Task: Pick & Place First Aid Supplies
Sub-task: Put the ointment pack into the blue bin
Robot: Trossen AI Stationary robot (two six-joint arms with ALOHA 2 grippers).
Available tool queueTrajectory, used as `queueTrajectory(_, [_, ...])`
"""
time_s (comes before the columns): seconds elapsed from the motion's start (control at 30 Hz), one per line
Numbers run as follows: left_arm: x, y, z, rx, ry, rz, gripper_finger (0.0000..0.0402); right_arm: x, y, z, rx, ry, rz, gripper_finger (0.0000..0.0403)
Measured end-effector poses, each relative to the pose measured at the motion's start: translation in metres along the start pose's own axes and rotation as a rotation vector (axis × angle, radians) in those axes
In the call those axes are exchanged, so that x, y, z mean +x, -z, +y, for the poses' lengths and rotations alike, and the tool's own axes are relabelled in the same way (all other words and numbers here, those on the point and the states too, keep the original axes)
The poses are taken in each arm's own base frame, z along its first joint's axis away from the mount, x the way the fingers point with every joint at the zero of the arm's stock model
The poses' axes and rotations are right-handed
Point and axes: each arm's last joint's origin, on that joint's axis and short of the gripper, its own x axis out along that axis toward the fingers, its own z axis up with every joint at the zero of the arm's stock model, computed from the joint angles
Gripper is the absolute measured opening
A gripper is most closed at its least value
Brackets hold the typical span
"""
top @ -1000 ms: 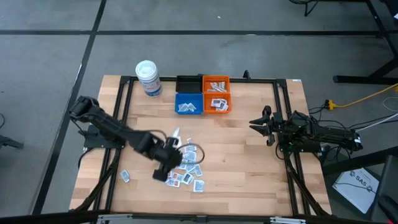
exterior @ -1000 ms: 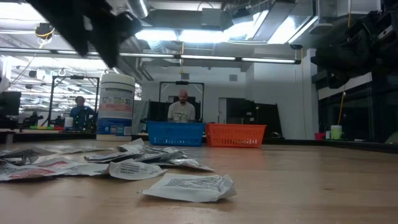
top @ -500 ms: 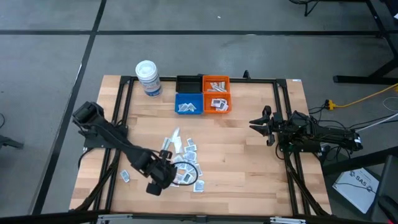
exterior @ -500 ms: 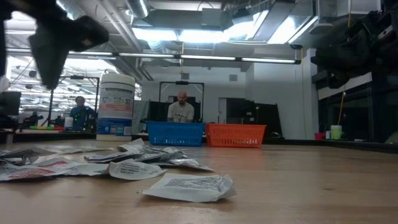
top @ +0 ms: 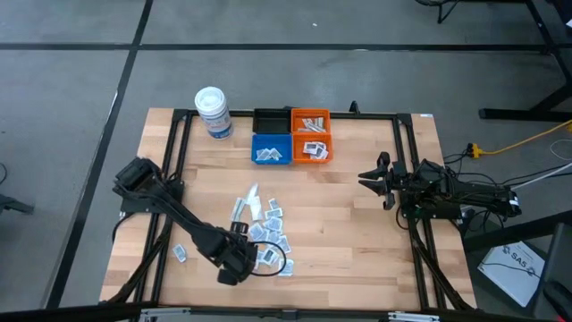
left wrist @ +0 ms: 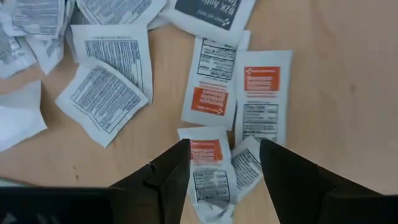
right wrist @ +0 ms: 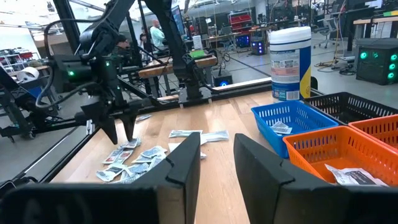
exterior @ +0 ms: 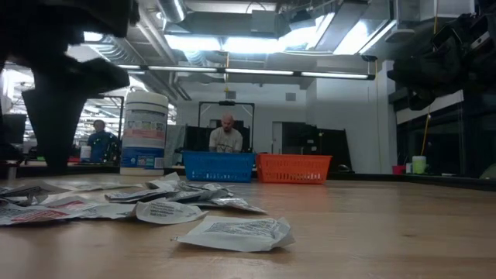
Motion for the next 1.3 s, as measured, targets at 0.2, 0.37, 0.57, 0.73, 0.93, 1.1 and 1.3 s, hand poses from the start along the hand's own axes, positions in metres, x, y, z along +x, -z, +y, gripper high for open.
queueTrajectory(0.2, [0.015,0.000,0.000,-0.048,-0.037,0.031,0.0187,0.000,0.000,0.000,0.000,0.000,0.000,0.0100])
queueTrajectory(0.37, [0.018,0.000,0.001,-0.084,-0.086,0.015,0.0182,0.000,0.000,0.000,0.000,0.000,0.000,0.0100])
queueTrajectory(0.57, [0.018,0.001,0.001,-0.092,-0.081,0.022,0.0135,0.000,0.000,0.000,0.000,0.000,0.000,0.0100])
queueTrajectory(0.73, [0.018,0.001,0.001,-0.091,-0.074,0.027,0.0061,0.000,0.000,0.000,0.000,0.000,0.000,0.0100])
queueTrajectory(0.93, [0.018,0.002,0.000,-0.093,-0.048,0.043,0.0005,0.000,0.000,0.000,0.000,0.000,0.000,0.0100])
queueTrajectory(1.1, [0.011,0.001,0.000,-0.098,-0.006,0.039,0.0003,0.000,0.000,0.000,0.000,0.000,0.000,0.0100])
queueTrajectory(1.3, [-0.012,-0.002,0.004,-0.112,0.029,-0.022,0.0002,0.000,0.000,0.000,0.000,0.001,0.000,0.0100])
